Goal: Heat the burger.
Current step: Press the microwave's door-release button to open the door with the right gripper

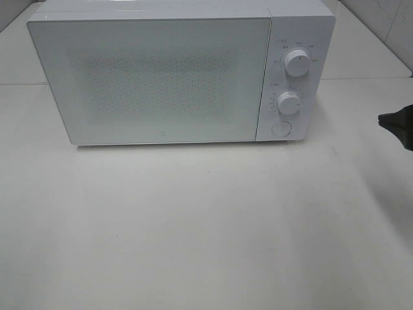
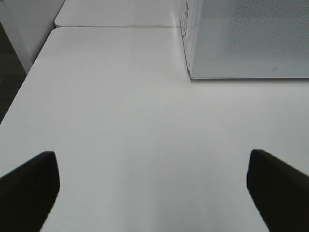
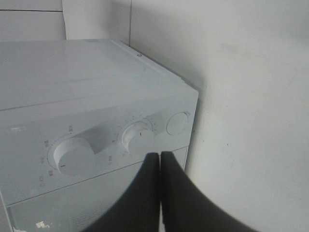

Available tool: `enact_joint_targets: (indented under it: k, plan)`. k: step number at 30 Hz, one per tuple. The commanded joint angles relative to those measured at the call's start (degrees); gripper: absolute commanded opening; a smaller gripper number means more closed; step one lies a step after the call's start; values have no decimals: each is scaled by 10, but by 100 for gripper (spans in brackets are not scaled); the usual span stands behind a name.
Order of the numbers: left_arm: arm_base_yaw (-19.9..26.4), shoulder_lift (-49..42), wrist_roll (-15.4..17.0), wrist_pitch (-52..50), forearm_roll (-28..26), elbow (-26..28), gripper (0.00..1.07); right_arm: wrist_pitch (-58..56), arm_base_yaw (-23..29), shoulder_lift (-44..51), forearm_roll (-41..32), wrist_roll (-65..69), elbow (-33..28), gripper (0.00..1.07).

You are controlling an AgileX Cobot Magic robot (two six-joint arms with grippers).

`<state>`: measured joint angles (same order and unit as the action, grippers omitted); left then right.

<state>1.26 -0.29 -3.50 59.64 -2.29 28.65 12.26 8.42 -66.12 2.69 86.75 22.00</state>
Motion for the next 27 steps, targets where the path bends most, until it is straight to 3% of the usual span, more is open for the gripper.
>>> enact_joint_targets:
  k: [1,4,6,12,14,17,27]
  plan:
    - [1,-12,0,-2,-1,-1,98,44,33,-40,-49,-22,-3,0]
    - [1,-12,0,-2,-1,-1,98,56,42,-49,-62,-29,-3,0]
    - [1,-12,0,-2,-1,-1,98,103,83,-90,-138,-66,-3,0]
    - [1,-12,0,-2,-1,-1,98,161,128,-133,-225,-113,-3,0]
    - [1,-12,0,-2,-1,-1,98,206,172,-176,-299,-140,-2,0]
    - [1,-12,0,-2,-1,-1,98,235,201,-206,-343,-146,-2,0]
    - [1,-12,0,-2,-1,-1,98,287,260,-282,-417,-152,19,0]
